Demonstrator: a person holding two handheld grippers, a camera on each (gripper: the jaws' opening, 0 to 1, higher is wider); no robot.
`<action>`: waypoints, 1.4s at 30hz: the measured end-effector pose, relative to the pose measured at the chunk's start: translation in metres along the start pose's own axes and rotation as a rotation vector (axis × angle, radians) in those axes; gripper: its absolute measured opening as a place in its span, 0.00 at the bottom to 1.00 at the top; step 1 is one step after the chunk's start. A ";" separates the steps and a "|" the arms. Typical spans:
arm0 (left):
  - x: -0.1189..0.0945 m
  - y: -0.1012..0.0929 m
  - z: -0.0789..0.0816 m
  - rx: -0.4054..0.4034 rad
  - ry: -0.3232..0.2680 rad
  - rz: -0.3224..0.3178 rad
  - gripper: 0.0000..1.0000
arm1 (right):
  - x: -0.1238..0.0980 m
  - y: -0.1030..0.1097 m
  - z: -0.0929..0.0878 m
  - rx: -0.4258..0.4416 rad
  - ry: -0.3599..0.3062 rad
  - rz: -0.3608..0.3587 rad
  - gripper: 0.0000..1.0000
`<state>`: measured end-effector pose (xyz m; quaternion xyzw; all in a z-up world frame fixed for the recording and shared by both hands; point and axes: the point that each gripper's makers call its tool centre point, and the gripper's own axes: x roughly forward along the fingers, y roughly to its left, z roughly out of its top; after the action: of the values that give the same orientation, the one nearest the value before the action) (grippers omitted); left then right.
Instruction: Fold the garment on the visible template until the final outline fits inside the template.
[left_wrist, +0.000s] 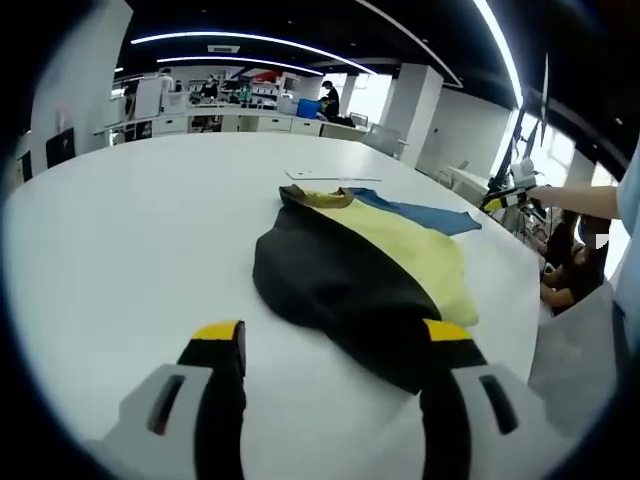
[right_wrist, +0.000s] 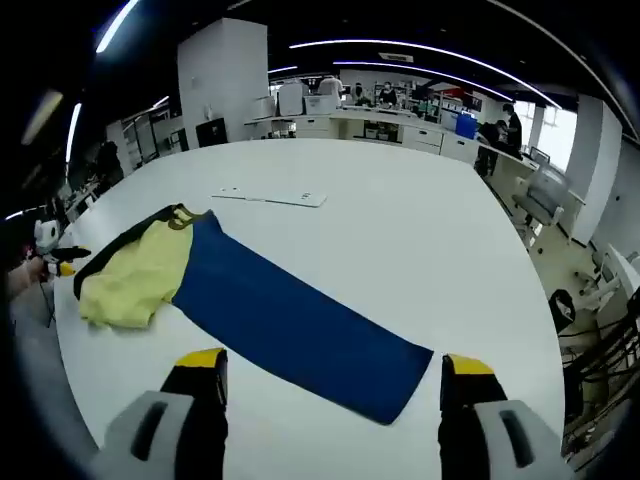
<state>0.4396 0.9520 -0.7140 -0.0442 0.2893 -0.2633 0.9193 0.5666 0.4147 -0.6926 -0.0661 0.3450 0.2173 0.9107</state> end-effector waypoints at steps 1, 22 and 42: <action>0.000 -0.001 0.000 0.003 -0.001 -0.003 0.67 | -0.002 0.002 0.001 0.003 -0.009 0.000 0.97; -0.008 -0.031 -0.012 0.050 0.006 -0.057 0.63 | -0.025 0.090 0.003 -0.049 -0.054 0.128 1.00; -0.009 -0.043 -0.030 0.065 0.050 -0.079 0.47 | -0.031 0.117 0.002 -0.070 -0.053 0.182 1.00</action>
<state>0.3965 0.9220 -0.7243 -0.0188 0.3015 -0.3096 0.9016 0.4957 0.5092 -0.6669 -0.0602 0.3176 0.3128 0.8931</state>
